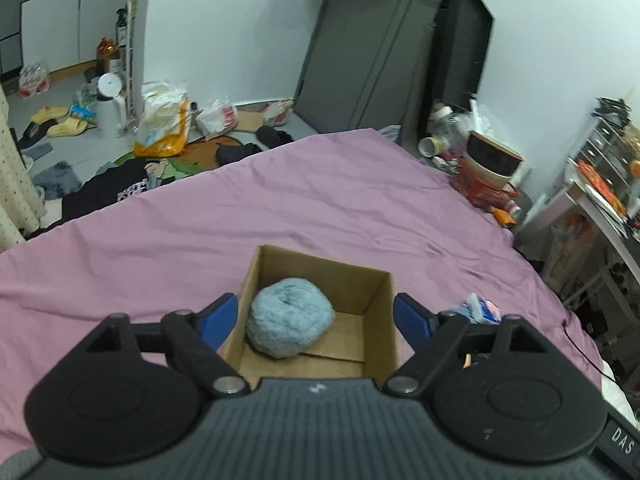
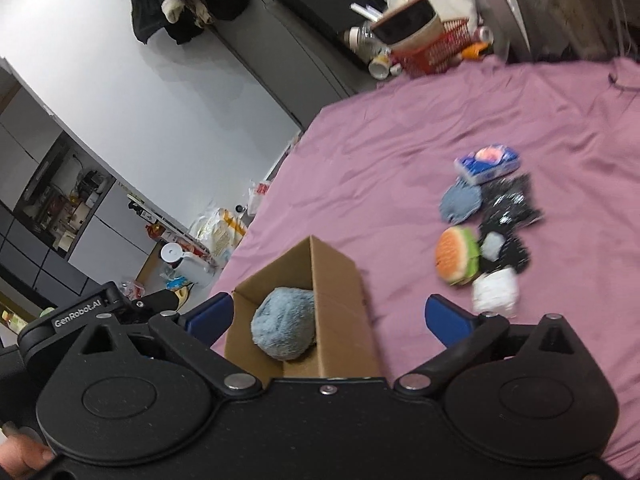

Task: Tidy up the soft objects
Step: 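Lower the plush into the box and open the left tool, then move the left tool back toward the white cloth bundle, then grasp the white bundle with the left tool while the right tool grasps the black pouch, then carry the white bundle and black pouch toward the box with both tools, then open the left tool over the box while the right tool drops the black pouch in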

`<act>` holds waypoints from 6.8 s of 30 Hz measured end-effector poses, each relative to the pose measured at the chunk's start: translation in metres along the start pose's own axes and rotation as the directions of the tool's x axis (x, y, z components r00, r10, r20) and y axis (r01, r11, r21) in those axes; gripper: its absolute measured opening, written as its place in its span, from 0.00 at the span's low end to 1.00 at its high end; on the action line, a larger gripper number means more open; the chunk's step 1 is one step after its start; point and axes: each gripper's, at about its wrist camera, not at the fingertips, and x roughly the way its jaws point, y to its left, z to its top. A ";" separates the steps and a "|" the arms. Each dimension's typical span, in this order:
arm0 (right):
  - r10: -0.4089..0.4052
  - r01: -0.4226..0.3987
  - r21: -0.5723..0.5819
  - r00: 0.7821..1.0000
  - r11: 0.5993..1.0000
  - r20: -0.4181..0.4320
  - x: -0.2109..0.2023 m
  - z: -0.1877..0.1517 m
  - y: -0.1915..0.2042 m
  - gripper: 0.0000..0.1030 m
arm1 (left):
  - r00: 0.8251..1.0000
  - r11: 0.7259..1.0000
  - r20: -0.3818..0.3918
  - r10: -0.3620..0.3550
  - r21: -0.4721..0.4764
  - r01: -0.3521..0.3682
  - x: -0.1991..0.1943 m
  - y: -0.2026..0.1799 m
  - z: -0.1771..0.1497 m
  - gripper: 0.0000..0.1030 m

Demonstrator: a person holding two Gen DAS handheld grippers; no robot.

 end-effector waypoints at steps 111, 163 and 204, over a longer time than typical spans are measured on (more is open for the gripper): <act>0.006 0.047 0.163 0.951 0.985 -0.310 0.120 0.060 -0.187 0.53 | 0.940 0.992 -0.321 -0.111 0.019 0.124 0.188 -0.167 -0.136 0.43; 0.039 -0.038 -0.004 0.998 0.999 0.055 -0.027 0.039 -0.094 0.11 | 0.984 0.982 -0.122 -0.132 0.119 0.147 0.020 -0.110 -0.060 0.43; 0.062 -0.062 -0.183 0.998 0.981 -0.007 0.044 -0.006 0.040 0.11 | 0.987 0.997 -0.161 -0.004 -0.071 -0.008 0.064 0.048 -0.018 0.43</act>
